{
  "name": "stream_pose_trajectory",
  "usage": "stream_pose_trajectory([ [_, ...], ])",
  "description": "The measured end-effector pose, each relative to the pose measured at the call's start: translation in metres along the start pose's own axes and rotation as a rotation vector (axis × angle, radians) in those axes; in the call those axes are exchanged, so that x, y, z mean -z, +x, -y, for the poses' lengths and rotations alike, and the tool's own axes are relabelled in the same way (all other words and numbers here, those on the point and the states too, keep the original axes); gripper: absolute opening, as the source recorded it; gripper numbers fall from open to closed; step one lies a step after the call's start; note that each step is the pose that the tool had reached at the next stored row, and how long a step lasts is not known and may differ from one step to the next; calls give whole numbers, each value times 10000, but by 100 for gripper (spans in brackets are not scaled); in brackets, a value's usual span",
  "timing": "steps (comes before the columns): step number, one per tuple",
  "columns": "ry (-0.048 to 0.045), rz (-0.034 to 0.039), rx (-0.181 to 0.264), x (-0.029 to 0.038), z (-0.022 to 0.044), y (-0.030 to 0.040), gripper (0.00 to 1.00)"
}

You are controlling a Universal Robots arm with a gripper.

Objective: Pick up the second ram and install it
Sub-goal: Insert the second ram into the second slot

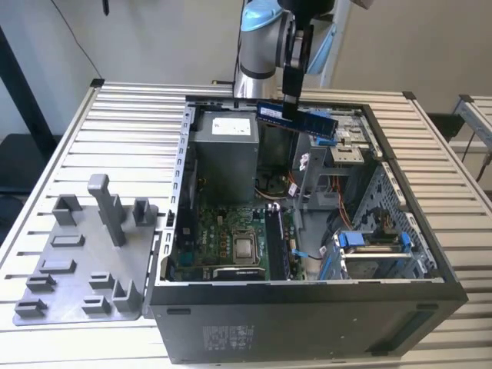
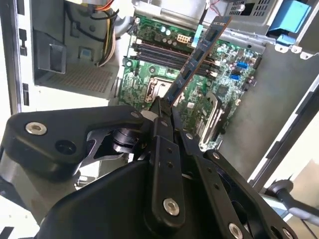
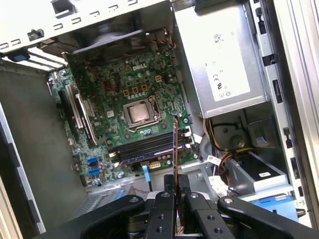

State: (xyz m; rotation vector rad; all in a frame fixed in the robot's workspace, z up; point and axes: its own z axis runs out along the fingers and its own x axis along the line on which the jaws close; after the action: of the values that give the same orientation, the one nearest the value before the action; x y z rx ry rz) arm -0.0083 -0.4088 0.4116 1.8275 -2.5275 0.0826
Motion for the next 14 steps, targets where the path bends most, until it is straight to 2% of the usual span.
stream_pose_trajectory([
  [14,-121,-77,-2518,-22,-1,-1,14],
])
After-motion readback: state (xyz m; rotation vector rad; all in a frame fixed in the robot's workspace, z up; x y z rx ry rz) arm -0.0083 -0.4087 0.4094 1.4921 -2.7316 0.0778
